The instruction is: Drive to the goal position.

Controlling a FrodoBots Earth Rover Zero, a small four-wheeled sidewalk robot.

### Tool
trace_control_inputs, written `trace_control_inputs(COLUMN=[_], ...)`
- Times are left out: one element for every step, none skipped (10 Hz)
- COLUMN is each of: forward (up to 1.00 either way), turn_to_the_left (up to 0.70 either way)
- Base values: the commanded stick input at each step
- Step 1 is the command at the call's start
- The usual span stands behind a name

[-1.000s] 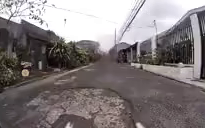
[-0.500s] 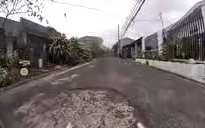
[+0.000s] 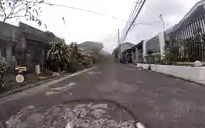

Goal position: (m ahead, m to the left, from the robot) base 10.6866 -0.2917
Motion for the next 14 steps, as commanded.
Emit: trace_control_inputs(forward=[0.70, 0.70, 0.70, 0.70, 0.70, 0.70, 0.70, 0.70, 0.70, 0.70, 0.70, 0.70, 0.70, 0.70], turn_to_the_left=[0.00, 0.00, 0.01, 0.04, 0.09, 0.12, 0.06, 0.02, 0.00, 0.00, 0.00, 0.00, 0.00, 0.00])
